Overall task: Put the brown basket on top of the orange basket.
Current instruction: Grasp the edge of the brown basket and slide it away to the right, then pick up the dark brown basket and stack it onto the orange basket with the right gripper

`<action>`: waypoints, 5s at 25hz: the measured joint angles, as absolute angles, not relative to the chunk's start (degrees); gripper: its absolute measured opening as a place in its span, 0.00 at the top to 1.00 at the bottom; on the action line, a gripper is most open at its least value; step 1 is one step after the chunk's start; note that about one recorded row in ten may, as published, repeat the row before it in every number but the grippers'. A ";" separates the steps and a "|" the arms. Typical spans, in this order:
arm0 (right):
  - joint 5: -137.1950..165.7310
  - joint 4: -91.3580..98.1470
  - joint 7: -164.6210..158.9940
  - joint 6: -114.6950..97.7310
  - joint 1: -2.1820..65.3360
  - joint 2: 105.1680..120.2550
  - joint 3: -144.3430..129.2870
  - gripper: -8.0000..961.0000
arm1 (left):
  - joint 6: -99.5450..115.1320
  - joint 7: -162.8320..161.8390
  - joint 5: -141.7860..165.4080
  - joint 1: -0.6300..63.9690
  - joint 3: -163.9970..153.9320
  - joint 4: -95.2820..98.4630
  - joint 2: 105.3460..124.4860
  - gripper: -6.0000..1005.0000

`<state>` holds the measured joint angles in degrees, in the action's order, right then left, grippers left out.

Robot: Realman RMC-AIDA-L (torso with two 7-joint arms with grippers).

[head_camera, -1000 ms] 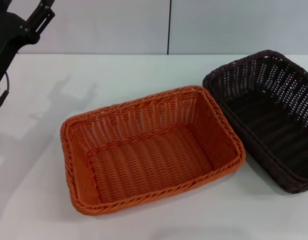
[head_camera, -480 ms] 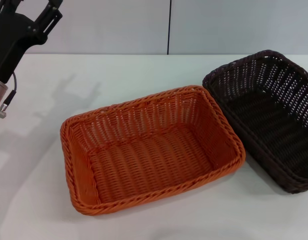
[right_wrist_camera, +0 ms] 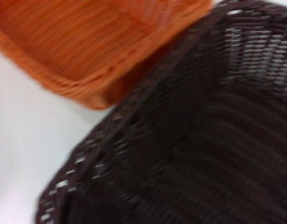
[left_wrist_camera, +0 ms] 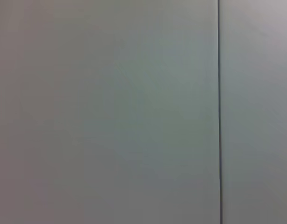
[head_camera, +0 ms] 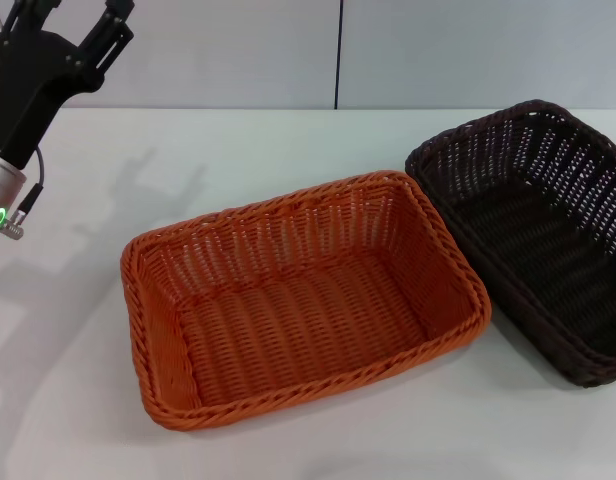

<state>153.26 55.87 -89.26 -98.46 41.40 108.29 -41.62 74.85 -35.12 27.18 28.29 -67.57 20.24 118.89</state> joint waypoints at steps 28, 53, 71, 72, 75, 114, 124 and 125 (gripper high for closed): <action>153.07 57.24 -77.68 -121.55 39.49 116.70 -52.79 0.34 | 73.89 -34.75 25.67 31.14 -67.47 18.06 118.86 0.17; 149.71 60.02 -79.17 -108.79 48.02 109.24 -39.73 0.36 | 73.72 -33.80 25.57 30.82 -67.45 17.46 118.68 0.17; 155.27 48.03 -80.84 -90.97 48.46 109.40 -41.47 0.43 | 73.53 -33.74 25.57 30.37 -67.23 16.52 118.65 0.17; 155.30 47.45 -80.84 -90.61 48.45 109.40 -41.57 0.43 | 73.53 -33.74 25.57 30.37 -67.23 16.52 118.65 0.17; 155.35 46.64 -80.81 -90.28 48.32 109.50 -41.76 0.44 | 72.97 -33.75 25.57 30.51 -67.23 16.47 118.65 0.17; 145.83 58.56 -81.05 -100.68 39.17 110.06 -33.65 0.76 | 72.25 -33.32 25.58 29.99 -63.30 16.34 118.27 0.17; 140.81 61.39 -80.52 -107.98 36.94 109.64 -28.18 0.80 | 70.94 -31.60 25.58 30.62 -62.66 16.50 118.18 0.17; 140.81 61.39 -80.52 -107.98 36.94 109.64 -28.18 0.80 | 70.88 -31.59 25.58 30.70 -62.66 16.50 118.18 0.17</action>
